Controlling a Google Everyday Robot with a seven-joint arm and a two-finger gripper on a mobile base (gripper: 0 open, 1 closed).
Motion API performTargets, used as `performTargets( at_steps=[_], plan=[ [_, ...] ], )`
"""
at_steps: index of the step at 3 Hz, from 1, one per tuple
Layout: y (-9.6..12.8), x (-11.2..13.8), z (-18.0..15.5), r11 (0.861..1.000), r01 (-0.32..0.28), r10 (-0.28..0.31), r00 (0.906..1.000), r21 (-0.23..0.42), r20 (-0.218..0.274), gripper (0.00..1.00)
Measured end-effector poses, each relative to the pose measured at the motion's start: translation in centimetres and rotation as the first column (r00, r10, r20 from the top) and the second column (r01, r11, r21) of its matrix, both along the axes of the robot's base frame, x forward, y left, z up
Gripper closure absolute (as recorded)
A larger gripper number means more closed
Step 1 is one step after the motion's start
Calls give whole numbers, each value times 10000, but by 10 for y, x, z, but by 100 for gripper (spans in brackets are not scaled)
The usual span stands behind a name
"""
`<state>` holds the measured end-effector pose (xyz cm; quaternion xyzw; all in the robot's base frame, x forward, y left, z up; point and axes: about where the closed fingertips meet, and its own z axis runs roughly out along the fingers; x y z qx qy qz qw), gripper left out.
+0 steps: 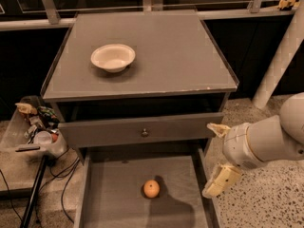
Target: Pick orange from middle drawer and place on counter
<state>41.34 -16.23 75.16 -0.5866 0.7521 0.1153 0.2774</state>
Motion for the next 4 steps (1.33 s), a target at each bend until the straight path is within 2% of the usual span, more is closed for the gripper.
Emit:
performTargets(
  at_steps=[1,2,4],
  plan=[
    [0,0,0,10000,0,0,10000,1,-2,0],
    [6,2,-18,9997,-8,16,9994,240,-352,0],
    [17,16,-102,9939,101,41,9916,1095,-1291,0]
  ],
)
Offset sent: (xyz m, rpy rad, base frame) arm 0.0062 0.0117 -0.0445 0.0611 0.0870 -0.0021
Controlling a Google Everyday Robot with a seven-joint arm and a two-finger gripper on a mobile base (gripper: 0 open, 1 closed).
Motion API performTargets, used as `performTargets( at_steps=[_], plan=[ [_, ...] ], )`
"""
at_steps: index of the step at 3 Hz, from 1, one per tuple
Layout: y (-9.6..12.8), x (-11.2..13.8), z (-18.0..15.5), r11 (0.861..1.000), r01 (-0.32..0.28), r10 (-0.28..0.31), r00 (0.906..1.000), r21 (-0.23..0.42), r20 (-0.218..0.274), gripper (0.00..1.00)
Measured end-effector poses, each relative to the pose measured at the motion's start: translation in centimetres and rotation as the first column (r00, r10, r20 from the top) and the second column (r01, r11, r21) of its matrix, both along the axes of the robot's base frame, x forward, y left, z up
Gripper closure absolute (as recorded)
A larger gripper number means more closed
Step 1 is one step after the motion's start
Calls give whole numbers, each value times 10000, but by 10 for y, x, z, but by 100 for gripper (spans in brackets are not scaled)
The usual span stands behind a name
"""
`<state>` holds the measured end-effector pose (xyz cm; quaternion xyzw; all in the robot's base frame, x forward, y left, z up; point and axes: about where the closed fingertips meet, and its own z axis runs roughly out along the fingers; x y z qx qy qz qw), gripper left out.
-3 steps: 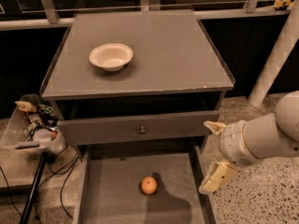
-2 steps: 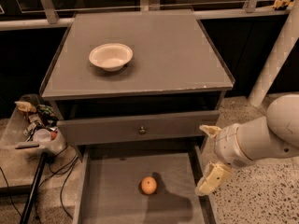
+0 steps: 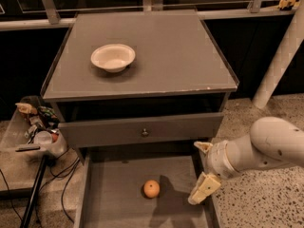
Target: Pick orange from middle drawer and place on counter
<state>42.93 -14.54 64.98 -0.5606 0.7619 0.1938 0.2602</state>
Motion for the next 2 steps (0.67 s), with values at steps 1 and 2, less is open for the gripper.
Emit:
performTargets(
  at_steps=[1,2],
  plan=[
    [10,-1,-42,9996,3,4,9997,286,-253,0],
    [20,-6,-77,9967,-67,79,9999,811,-149,0]
  ],
)
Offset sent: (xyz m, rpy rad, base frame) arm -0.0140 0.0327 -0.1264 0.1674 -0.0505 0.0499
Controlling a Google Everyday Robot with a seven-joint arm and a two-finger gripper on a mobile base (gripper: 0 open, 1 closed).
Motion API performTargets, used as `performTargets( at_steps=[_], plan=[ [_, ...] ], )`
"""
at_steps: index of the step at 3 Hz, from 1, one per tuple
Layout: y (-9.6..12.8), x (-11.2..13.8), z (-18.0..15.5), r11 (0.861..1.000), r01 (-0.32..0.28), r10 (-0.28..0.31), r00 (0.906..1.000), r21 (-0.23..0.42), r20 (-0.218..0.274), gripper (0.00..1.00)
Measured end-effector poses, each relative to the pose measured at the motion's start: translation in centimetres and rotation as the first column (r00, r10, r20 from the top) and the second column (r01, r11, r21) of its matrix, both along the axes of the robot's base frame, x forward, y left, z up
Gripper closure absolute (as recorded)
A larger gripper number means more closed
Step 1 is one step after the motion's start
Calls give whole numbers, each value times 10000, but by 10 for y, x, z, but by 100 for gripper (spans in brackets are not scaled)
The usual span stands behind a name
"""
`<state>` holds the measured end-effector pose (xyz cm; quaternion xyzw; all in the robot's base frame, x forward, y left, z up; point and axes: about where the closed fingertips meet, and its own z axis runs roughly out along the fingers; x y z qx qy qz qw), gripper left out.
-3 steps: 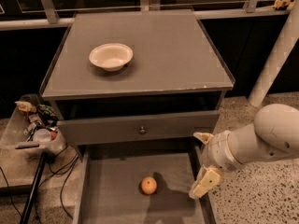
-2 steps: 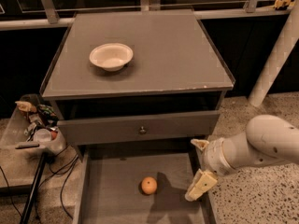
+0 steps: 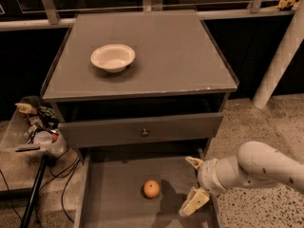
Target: Pick orange from middle drawer and place on counter
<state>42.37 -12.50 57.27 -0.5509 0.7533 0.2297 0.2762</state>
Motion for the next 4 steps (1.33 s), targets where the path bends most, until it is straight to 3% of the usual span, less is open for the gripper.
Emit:
performTargets(
  at_steps=[1,2,3,4],
  plan=[
    [13,2,-33,9965,-355,304,9973,763,672,0],
    [35,17,-95,9895,-421,310,9962,1384,817,0],
    [35,17,-95,9895,-422,310,9962,1385,817,0],
    [49,21,-108,9849,-515,413,9971,1653,646,0]
  ],
)
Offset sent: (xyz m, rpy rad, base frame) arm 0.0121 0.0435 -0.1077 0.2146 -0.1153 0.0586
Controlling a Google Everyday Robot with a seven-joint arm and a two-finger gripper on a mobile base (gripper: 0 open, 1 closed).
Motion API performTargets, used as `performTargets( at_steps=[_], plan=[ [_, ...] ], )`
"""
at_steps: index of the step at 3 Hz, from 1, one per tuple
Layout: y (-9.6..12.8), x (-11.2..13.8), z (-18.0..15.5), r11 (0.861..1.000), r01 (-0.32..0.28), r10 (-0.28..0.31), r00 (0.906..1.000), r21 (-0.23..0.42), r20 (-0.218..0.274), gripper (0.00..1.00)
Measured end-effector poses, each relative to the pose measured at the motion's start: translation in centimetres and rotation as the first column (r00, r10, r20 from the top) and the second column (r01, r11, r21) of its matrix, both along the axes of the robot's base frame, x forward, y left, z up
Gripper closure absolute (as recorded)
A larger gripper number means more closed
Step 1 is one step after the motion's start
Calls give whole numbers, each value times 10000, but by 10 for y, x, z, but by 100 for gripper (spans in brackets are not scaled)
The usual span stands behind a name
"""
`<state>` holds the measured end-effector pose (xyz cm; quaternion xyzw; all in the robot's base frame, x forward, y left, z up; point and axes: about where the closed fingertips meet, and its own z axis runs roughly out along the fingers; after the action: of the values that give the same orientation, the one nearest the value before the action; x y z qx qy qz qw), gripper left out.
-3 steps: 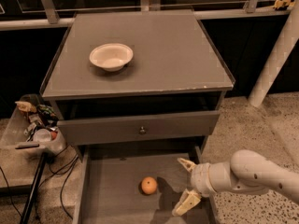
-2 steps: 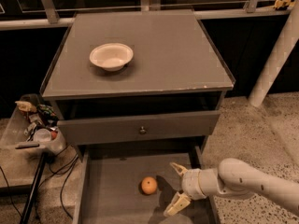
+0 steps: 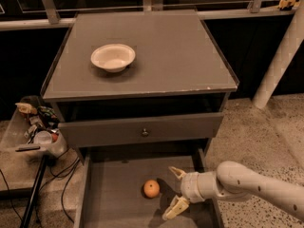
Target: Pick orange from middle drawer and place on counter
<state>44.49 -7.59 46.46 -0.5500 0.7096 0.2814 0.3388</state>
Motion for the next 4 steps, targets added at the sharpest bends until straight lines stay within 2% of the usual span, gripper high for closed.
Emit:
performTargets(
  at_steps=[1,2,4],
  plan=[
    [18,11,-19,9995,-78,84,9998,311,-193,0],
    [26,21,-34,9983,-9,19,9999,581,-170,0],
    [32,33,-66,9956,253,-255,9997,897,11,0]
  ],
)
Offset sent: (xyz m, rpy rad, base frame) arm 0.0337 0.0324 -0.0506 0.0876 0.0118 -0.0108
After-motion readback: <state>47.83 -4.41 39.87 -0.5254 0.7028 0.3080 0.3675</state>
